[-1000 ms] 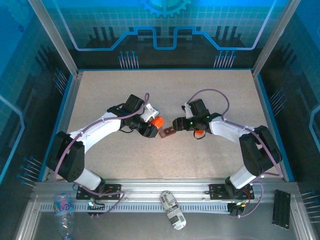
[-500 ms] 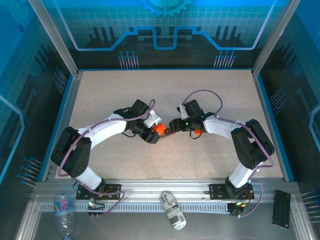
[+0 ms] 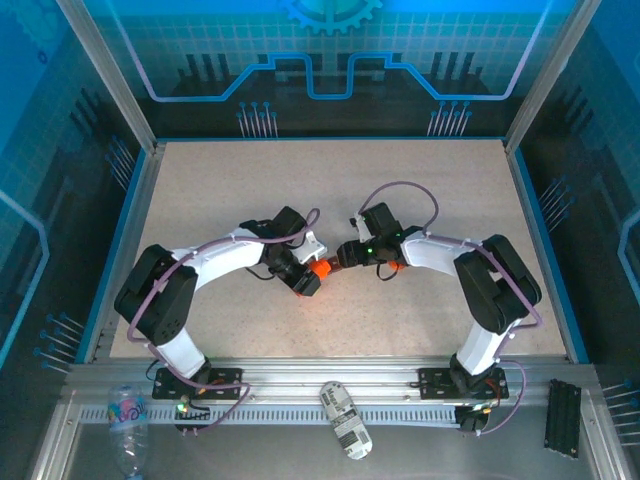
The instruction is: Sort the pills into containers
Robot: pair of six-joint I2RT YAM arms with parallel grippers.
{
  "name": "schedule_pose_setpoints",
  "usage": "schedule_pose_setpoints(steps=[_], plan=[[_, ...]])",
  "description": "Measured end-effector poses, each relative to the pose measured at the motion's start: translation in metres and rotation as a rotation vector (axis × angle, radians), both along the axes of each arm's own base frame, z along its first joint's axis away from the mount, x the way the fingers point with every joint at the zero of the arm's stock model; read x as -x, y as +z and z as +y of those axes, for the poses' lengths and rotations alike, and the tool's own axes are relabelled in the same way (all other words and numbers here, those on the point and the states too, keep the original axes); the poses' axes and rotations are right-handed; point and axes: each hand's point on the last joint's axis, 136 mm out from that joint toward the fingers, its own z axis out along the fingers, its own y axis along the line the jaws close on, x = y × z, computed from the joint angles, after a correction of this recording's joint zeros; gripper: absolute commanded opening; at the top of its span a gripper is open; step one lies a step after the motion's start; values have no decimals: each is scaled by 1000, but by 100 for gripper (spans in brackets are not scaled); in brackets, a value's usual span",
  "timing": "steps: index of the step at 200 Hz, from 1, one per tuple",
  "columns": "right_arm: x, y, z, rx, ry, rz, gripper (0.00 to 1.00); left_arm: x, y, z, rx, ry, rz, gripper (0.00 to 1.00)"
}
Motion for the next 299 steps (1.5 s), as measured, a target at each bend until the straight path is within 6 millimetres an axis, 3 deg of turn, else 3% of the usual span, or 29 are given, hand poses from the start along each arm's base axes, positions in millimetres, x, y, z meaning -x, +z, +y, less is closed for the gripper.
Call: schedule_pose_setpoints(steps=[140, 299], plan=[[-4, -7, 3, -7, -4, -2, 65, -18, 2, 5, -108, -37, -12, 0], [-5, -7, 4, -16, -12, 1, 65, -12, -7, 9, -196, -70, 47, 0]])
